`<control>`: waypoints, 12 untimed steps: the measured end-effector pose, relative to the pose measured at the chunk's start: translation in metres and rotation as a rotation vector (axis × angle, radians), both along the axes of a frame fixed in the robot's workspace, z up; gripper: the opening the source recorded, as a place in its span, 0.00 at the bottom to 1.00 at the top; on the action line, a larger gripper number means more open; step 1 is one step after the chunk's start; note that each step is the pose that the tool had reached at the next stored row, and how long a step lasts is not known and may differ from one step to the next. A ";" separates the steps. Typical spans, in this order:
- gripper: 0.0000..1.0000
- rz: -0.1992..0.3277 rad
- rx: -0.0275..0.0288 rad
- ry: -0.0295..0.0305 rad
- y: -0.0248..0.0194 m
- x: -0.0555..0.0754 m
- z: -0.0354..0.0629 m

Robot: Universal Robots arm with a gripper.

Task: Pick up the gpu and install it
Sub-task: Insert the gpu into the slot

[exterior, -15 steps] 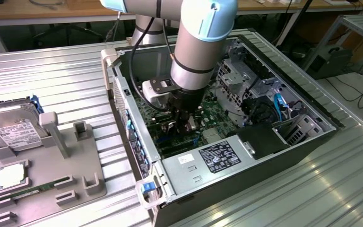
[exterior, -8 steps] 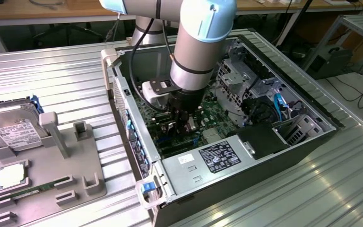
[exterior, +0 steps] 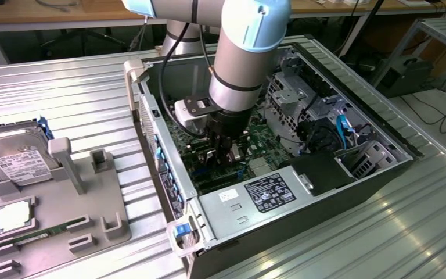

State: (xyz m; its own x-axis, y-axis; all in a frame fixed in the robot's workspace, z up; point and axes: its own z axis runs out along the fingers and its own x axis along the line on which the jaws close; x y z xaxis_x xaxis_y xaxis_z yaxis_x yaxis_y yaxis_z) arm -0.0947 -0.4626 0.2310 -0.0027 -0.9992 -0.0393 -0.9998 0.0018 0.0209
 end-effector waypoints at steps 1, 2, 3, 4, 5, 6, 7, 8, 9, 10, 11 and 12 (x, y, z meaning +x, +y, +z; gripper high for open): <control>0.28 0.000 -0.0001 0.0000 0.0000 0.000 0.0000; 0.28 0.000 -0.0001 0.0000 0.0000 0.000 0.0000; 0.28 0.000 0.0000 0.0000 0.0000 0.000 0.0000; 0.28 0.000 -0.0001 0.0000 0.0000 0.000 0.0000; 0.28 0.000 0.0000 0.0000 0.0000 0.000 0.0000; 0.28 0.000 0.0030 -0.0010 0.0004 0.000 -0.0010; 0.29 0.000 0.0011 -0.0006 0.0003 0.000 -0.0006; 0.29 0.000 0.0011 -0.0006 0.0002 0.000 -0.0005; 0.35 0.000 -0.0003 0.0002 0.0001 0.000 0.0002; 0.35 0.000 0.0000 0.0000 0.0001 0.000 0.0004; 0.35 0.000 -0.0004 0.0002 0.0001 0.000 0.0012; 0.35 0.000 -0.0002 0.0001 0.0001 0.000 0.0023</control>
